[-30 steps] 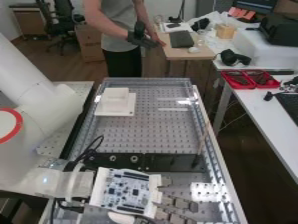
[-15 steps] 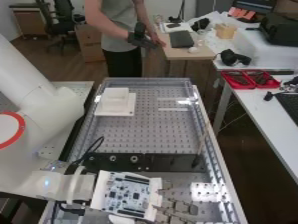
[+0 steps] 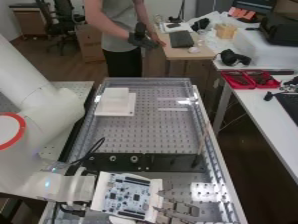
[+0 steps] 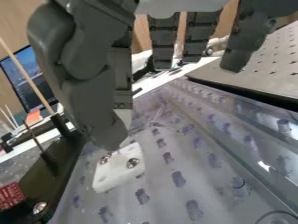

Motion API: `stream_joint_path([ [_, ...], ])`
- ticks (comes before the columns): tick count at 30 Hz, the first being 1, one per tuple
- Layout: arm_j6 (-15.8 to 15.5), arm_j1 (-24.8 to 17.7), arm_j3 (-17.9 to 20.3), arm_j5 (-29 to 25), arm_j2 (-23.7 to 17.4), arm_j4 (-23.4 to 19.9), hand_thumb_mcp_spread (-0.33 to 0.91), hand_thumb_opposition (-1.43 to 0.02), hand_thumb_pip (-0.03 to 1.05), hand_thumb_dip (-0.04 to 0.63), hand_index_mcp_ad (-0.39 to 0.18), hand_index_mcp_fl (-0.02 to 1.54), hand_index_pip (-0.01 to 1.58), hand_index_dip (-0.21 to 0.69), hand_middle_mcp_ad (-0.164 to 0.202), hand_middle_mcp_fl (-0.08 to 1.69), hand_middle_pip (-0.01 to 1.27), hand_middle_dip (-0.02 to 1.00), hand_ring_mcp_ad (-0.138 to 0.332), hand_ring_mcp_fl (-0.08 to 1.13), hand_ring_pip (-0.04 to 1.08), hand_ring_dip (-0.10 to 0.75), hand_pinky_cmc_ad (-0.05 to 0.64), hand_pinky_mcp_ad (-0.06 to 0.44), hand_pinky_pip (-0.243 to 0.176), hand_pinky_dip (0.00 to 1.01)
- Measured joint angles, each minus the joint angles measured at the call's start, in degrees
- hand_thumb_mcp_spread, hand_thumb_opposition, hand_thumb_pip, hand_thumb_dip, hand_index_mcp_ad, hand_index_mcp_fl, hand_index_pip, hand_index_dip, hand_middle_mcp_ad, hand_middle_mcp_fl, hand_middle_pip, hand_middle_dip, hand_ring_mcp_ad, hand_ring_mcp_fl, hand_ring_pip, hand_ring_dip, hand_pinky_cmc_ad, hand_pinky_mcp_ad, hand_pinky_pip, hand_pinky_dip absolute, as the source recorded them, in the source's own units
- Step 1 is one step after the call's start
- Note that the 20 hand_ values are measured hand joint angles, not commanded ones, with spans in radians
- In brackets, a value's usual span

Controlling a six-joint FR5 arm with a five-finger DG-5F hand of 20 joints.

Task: Grab the paper clip and place it in the clear container

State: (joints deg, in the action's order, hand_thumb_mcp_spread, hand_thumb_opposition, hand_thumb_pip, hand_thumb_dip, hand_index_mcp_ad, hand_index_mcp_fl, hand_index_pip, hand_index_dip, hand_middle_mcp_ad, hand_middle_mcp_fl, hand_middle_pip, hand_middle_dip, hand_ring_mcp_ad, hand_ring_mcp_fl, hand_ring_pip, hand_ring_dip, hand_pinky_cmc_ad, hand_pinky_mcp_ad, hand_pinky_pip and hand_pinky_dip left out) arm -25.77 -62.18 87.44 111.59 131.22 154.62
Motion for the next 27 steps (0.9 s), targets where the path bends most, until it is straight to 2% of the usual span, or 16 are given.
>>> stream_joint_path([
  [8, 1.90, -0.21, 1.31, -0.59, -0.51, -3.16, 0.51, -0.97, 0.63, 0.281, -0.199, 0.58, 1.39, 0.133, 0.082, 0.12, 0.14, 0.17, 0.113, 0.00, 0.10, 0.094, 0.312, 0.278, -0.026, 0.19],
  [11, 2.17, -0.31, 1.47, -0.68, -0.90, -3.35, 0.54, -0.97, 0.59, 0.284, -0.195, 0.62, 1.34, 0.126, 0.082, 0.12, 0.14, 0.17, 0.113, 0.00, 0.10, 0.094, 0.312, 0.278, -0.026, 0.19],
  [15, 3.30, -0.62, 2.83, -0.82, -2.91, -4.74, 0.53, -0.99, 0.58, 0.284, -0.195, 0.69, 1.30, 0.103, 0.082, 0.14, 0.14, 0.17, 0.113, 0.00, 0.11, 0.094, 0.312, 0.278, -0.028, 0.19],
  [17, 3.91, -0.84, 4.03, -0.96, -4.25, -5.97, 0.54, -1.00, 0.58, 0.284, -0.195, 0.72, 1.26, 0.101, 0.082, 0.13, 0.14, 0.17, 0.113, 0.00, 0.10, 0.094, 0.316, 0.278, -0.010, 0.19],
  [20, 4.96, -1.37, 6.39, -1.22, -6.70, -8.22, 0.54, -1.01, 0.58, 0.284, -0.194, 0.72, 1.25, 0.101, 0.082, 0.13, 0.14, 0.17, 0.113, 0.00, 0.10, 0.091, 0.316, 0.278, -0.010, 0.19],
  [27, 8.26, -5.14, 15.17, -2.58, -15.27, -16.02, 0.54, -1.01, 0.58, 0.284, -0.168, 0.73, 1.25, 0.101, 0.082, 0.13, 0.14, 0.17, 0.115, 0.00, 0.10, 0.094, 0.318, 0.279, -0.010, 0.19],
])
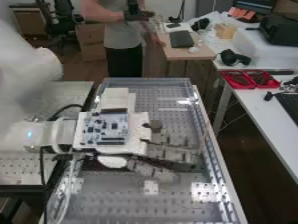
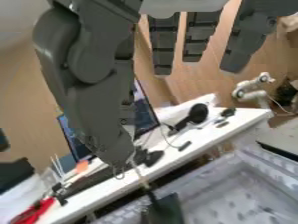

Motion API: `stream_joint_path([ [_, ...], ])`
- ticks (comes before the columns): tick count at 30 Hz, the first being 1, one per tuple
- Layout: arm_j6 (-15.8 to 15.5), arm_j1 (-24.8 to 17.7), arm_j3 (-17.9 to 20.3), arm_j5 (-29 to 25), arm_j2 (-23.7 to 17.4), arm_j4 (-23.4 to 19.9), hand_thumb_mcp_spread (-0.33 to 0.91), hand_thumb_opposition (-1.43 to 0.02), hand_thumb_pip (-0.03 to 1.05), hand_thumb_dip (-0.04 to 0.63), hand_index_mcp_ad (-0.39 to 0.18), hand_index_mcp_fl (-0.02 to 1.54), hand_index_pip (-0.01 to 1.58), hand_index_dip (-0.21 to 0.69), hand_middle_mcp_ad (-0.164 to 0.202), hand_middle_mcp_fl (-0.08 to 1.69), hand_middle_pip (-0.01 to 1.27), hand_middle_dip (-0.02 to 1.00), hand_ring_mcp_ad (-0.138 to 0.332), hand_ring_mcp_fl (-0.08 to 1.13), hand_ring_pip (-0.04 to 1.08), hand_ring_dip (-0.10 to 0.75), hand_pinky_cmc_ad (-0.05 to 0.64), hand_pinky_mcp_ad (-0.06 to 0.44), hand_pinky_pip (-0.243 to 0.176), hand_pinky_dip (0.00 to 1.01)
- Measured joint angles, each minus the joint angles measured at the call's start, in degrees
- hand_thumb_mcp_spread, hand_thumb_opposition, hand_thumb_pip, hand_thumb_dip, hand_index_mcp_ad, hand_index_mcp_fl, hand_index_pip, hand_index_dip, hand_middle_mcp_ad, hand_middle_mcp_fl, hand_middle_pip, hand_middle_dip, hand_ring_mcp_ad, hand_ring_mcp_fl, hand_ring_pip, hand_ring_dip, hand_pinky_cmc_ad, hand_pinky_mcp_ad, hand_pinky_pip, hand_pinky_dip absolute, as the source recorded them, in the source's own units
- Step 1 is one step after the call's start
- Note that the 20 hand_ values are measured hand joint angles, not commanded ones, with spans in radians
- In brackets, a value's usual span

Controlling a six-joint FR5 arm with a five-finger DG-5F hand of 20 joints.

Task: Grab the paper clip and place it in the clear container

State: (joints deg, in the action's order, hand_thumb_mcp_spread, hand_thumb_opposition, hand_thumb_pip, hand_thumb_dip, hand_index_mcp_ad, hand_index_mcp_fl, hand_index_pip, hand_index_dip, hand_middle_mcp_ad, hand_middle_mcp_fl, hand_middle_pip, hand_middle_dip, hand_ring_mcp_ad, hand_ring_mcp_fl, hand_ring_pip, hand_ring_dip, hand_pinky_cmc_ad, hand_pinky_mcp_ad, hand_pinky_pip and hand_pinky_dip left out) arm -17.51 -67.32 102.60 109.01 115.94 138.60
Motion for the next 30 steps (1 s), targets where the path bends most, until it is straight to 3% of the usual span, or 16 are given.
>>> stream_joint_path([
  [7, 1.13, -7.13, 6.20, -2.43, -5.74, -5.23, 0.54, -1.01, 0.58, 0.284, -0.166, 0.74, 1.23, 0.101, 0.082, 0.13, 0.14, 0.17, 0.115, 0.00, 0.10, 0.094, 0.318, 0.279, -0.010, 0.19],
  [13, 1.17, -14.24, 8.16, -5.96, -7.51, -7.11, 0.54, -1.01, 0.58, 0.284, -0.166, 0.74, 1.23, 0.101, 0.082, 0.13, 0.14, 0.17, 0.115, 0.00, 0.10, 0.094, 0.316, 0.281, -0.010, 0.19],
  [23, 0.01, -25.39, 7.13, -13.40, -5.93, -7.48, 0.54, -1.02, 0.58, 0.284, -0.166, 0.74, 1.23, 0.101, 0.082, 0.13, 0.14, 0.17, 0.115, 0.00, 0.10, 0.094, 0.318, 0.278, -0.010, 0.19],
  [30, -1.52, -31.64, 2.17, -19.22, 0.10, -5.68, 0.53, -1.02, 0.58, 0.284, -0.169, 0.74, 1.23, 0.101, 0.080, 0.14, 0.14, 0.17, 0.117, 0.01, 0.10, 0.094, 0.323, 0.281, -0.010, 0.19],
])
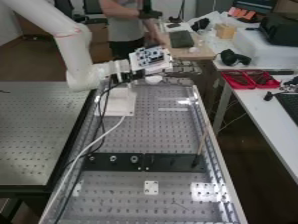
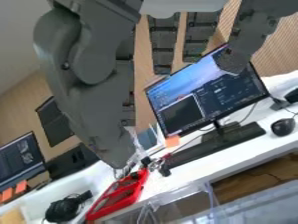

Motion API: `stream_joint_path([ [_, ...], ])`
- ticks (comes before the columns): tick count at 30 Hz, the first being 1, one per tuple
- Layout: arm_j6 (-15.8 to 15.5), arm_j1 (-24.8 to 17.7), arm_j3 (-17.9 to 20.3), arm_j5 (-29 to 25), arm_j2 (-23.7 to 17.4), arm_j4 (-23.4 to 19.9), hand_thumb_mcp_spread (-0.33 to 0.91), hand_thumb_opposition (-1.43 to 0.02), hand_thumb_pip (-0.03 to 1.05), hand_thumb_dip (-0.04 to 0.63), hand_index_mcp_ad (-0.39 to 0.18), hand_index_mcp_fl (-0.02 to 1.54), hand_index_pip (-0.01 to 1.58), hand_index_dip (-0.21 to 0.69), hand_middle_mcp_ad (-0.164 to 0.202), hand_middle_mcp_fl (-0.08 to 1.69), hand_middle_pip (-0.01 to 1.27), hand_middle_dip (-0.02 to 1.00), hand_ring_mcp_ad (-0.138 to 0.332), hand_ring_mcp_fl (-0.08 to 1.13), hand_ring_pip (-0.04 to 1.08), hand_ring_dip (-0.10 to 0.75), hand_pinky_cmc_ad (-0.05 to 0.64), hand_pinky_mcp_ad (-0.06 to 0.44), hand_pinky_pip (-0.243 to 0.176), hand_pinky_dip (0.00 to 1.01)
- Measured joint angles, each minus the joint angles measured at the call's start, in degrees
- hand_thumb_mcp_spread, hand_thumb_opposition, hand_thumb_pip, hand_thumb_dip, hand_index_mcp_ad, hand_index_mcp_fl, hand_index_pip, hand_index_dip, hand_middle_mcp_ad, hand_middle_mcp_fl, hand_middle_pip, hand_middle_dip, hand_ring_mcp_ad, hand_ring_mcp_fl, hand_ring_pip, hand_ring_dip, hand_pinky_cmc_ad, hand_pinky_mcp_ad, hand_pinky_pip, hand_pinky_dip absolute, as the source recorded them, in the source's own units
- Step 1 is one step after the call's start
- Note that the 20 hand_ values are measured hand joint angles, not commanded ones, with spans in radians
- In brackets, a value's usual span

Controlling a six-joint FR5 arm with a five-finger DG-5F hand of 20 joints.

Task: Grab the paper clip and place it in the clear container

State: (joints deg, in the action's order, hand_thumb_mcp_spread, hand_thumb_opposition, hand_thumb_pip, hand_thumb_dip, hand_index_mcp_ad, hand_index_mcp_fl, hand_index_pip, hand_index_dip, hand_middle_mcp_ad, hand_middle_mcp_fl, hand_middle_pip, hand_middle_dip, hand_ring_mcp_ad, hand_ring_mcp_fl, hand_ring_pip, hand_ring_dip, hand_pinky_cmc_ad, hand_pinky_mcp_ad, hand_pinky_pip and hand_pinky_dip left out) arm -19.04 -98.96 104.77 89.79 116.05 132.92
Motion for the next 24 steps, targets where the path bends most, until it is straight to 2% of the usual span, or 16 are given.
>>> stream_joint_path([
  [7, -2.47, -1.99, -4.29, -4.02, 5.21, 2.84, 0.53, -1.02, 0.58, 0.284, -0.166, 0.74, 1.23, 0.101, 0.080, 0.14, 0.14, 0.17, 0.117, 0.00, 0.11, 0.094, 0.323, 0.278, -0.010, 0.19],
  [13, -2.93, -2.76, -6.95, -6.33, 8.03, 5.35, 0.53, -1.02, 0.58, 0.284, -0.166, 0.74, 1.23, 0.101, 0.080, 0.14, 0.14, 0.17, 0.113, 0.00, 0.11, 0.094, 0.323, 0.278, -0.010, 0.19],
  [24, -3.27, -3.20, -9.02, -7.22, 9.31, 8.41, 0.53, -1.02, 0.58, 0.284, -0.166, 0.74, 1.23, 0.101, 0.080, 0.14, 0.14, 0.17, 0.113, 0.00, 0.11, 0.094, 0.323, 0.278, -0.010, 0.19],
])
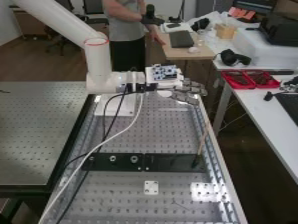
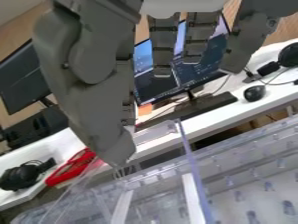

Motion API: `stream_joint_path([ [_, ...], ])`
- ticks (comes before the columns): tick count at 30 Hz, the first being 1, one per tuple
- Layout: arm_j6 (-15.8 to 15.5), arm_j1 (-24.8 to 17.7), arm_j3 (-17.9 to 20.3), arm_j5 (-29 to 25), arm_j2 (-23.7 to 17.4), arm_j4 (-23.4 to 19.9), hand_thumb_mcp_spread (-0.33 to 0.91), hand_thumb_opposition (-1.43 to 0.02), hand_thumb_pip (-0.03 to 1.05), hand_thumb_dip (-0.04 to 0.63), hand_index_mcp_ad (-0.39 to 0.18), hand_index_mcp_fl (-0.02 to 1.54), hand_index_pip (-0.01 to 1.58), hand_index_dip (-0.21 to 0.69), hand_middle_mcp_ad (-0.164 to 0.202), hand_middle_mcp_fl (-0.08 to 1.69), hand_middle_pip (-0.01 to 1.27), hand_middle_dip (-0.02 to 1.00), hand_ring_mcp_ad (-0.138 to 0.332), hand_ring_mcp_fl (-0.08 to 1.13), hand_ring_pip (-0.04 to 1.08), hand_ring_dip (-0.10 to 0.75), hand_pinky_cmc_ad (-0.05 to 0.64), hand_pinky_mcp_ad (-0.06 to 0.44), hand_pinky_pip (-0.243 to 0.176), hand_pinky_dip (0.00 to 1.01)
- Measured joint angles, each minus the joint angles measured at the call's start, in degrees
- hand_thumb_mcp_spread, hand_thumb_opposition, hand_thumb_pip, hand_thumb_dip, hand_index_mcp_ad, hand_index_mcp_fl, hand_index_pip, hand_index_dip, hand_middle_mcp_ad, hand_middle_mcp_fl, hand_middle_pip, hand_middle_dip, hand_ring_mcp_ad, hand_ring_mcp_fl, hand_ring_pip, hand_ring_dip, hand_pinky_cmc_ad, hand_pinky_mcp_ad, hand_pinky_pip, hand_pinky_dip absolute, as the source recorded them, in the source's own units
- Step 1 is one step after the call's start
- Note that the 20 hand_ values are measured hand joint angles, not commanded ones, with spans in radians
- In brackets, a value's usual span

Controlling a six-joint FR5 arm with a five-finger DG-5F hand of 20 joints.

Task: Grab the paper clip and place it in the clear container

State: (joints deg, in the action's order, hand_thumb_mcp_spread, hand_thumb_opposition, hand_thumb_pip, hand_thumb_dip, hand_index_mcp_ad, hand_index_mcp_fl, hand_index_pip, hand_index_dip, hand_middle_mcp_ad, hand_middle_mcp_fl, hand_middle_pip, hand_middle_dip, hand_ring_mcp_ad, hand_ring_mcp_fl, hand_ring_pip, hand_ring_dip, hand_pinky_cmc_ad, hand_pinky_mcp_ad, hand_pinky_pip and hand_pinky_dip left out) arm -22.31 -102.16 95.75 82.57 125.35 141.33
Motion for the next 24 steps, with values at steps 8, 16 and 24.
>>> stream_joint_path([
  [8, -1.08, 0.22, -2.04, 1.22, 0.80, 5.52, 0.48, -0.97, 0.66, 0.290, -0.171, 0.49, 1.26, 0.101, 0.080, 0.07, 0.13, 0.17, 0.117, 0.00, 0.11, 0.093, 0.323, 0.278, -0.012, 0.20],
  [16, -0.31, 0.33, -1.09, 1.17, 0.23, 4.63, 0.43, -0.88, 0.73, 0.311, -0.171, 0.24, 1.27, 0.061, 0.080, 0.00, 0.13, 0.17, 0.117, 0.00, 0.09, 0.093, 0.325, 0.278, -0.044, 0.30],
  [24, 0.93, 0.85, 2.03, 0.91, -4.33, 2.84, 0.40, -0.85, 0.73, 0.316, -0.171, 0.14, 1.27, 0.054, 0.080, 0.00, 0.13, 0.17, 0.117, 0.00, 0.09, 0.093, 0.325, 0.279, -0.061, 0.32],
])
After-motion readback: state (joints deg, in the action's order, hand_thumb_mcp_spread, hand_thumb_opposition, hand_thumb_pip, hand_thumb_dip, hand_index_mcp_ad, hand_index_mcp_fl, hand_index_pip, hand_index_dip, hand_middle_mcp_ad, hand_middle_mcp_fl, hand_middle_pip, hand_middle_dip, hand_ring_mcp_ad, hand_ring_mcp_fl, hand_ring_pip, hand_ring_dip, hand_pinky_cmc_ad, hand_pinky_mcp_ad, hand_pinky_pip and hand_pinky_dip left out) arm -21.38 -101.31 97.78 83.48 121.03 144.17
